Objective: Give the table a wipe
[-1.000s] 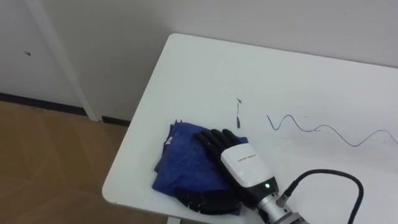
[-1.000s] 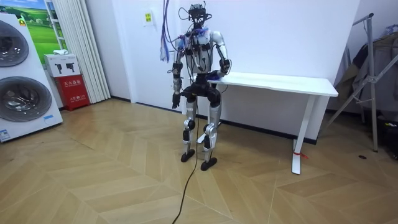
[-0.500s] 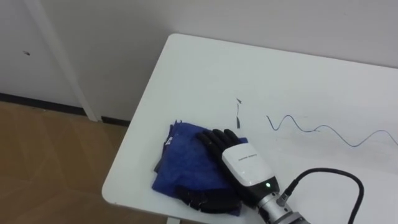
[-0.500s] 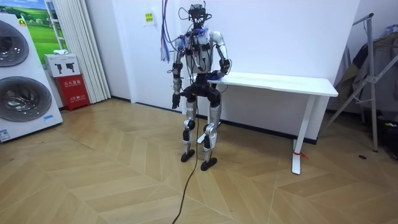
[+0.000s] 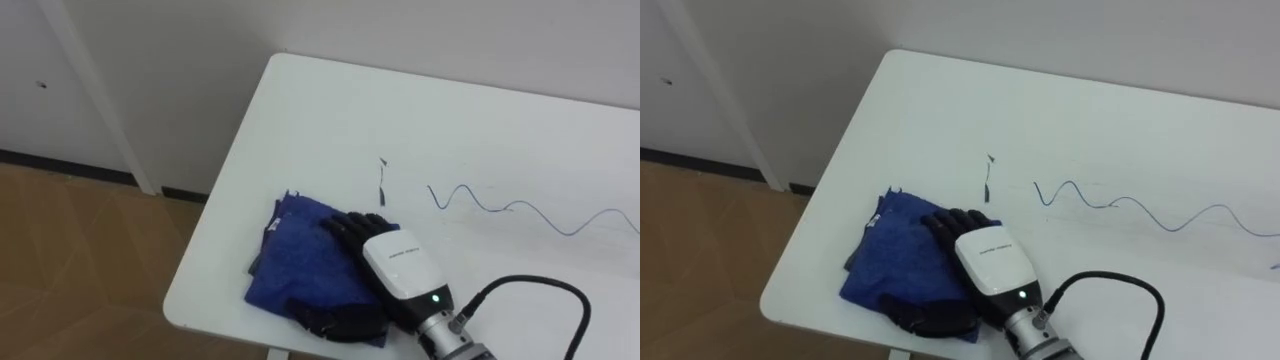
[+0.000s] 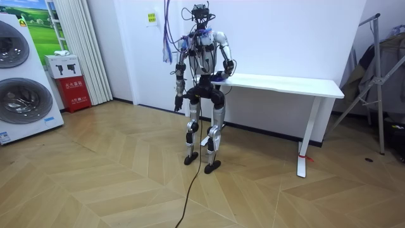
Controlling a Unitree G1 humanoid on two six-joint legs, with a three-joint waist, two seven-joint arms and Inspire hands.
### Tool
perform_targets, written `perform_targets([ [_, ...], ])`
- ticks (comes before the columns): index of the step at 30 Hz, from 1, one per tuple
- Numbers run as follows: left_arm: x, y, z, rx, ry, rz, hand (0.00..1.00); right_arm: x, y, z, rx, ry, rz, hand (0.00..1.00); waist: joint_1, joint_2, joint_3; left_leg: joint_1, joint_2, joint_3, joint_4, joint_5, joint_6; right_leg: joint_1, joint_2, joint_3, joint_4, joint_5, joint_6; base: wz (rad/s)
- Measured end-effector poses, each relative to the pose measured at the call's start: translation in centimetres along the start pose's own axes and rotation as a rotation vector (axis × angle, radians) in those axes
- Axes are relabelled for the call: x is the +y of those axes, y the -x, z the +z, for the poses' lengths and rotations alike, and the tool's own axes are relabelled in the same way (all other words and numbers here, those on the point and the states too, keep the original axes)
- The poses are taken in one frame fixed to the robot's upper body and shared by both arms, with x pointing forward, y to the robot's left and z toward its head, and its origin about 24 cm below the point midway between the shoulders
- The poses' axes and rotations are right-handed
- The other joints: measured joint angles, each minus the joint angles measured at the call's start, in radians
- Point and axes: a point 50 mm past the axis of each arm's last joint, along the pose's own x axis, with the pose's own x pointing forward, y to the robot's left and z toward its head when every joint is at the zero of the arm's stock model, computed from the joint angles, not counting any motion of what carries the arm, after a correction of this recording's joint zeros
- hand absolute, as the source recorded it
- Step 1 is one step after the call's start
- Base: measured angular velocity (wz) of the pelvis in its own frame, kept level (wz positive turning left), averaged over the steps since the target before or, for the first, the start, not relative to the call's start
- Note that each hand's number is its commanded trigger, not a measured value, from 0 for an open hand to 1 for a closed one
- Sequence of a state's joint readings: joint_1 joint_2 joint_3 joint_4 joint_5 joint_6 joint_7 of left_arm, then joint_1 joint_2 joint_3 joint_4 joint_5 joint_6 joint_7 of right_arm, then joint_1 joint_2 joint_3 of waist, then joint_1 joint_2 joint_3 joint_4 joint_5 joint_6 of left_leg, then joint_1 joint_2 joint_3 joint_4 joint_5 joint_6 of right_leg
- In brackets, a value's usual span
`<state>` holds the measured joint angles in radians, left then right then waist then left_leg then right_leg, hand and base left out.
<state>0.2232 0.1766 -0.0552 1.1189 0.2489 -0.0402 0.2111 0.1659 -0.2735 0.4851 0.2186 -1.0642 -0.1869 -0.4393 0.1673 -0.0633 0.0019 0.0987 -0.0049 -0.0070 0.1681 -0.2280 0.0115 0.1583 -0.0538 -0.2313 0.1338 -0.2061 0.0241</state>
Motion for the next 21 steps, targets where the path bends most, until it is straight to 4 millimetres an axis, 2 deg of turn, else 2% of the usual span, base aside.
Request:
perform_targets([
  [4,0.06,0.00,-0.11,0.011,-0.002,0.013,0.00,-0.53,-0.56,-0.06,-0.006,0.011,-0.038,1.00,0.000,0.000,-0.0046,0.001,-0.001,0.000,0.001,0.000,0.000,0.001,-0.001,0.000,0.000,0.000,0.000,0.00],
  [10,0.11,-0.02,-0.08,0.015,-0.003,0.021,0.00,-0.69,-0.76,0.23,-0.018,-0.001,-0.069,1.00,-0.004,0.000,-0.0052,0.005,-0.003,-0.003,0.002,0.001,0.001,0.007,-0.001,0.008,0.000,0.000,0.000,0.00],
  [21,0.23,-0.13,0.28,0.008,0.001,0.021,0.00,-0.59,-0.57,-0.51,0.021,-0.028,-0.059,1.00,-0.024,-0.007,-0.0035,0.019,-0.007,-0.012,0.002,0.003,0.005,0.024,-0.006,0.006,0.000,0.001,0.003,0.02],
])
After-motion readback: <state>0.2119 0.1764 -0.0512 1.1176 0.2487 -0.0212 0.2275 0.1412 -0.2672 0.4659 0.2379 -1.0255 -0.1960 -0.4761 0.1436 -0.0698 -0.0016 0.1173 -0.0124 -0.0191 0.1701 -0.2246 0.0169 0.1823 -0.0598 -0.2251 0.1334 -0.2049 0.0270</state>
